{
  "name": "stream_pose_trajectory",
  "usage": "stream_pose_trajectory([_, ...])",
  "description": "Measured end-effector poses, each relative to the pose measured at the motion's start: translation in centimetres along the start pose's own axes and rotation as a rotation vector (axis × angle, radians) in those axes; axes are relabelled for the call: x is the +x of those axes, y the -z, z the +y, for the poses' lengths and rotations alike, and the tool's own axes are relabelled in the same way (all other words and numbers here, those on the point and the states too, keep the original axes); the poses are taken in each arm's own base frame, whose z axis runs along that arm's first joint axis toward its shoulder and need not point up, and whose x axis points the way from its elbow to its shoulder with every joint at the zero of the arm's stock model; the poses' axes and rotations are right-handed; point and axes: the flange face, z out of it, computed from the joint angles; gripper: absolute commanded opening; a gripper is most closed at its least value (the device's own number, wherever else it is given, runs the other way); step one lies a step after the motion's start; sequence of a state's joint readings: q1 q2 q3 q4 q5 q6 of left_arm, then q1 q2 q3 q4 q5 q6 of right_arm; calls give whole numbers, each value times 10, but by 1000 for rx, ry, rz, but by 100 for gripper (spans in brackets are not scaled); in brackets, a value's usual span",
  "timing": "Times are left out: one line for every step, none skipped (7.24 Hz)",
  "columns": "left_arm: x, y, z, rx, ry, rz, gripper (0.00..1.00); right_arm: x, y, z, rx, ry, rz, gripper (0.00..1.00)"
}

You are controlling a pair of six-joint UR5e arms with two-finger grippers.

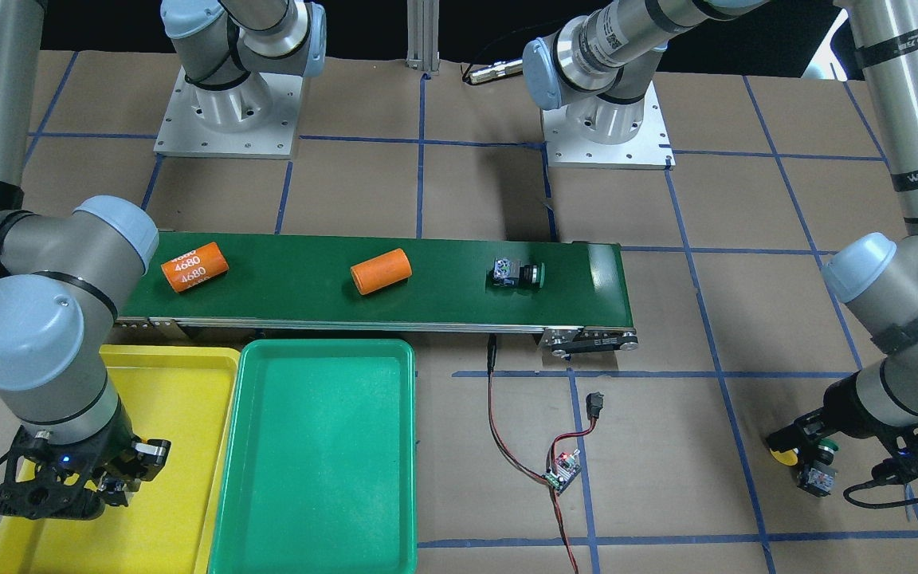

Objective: Sort buttons by color to trays
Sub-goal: 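Drop the yellow-capped button into the yellow tray with the right gripper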

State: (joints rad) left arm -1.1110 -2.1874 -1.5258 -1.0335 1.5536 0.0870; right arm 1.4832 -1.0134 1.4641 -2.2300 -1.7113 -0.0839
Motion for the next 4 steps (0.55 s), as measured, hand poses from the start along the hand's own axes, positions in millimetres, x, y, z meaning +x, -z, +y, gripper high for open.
stream_pose_trajectory([-1, -2, 0, -4, 11, 0, 100, 2, -1, -4, 4, 1, -6, 100])
stream_pose_trajectory([-1, -4, 0, -6, 14, 1, 100, 4, 6, -4, 10, 2, -7, 100])
stream_pose_trajectory([-1, -7, 0, -9, 14, 2, 100, 6, 26, 0, 11, 2, -7, 100])
stream_pose_trajectory([-1, -5, -2, -3, 12, 1, 100, 6, 60, 9, 2, 4, -9, 100])
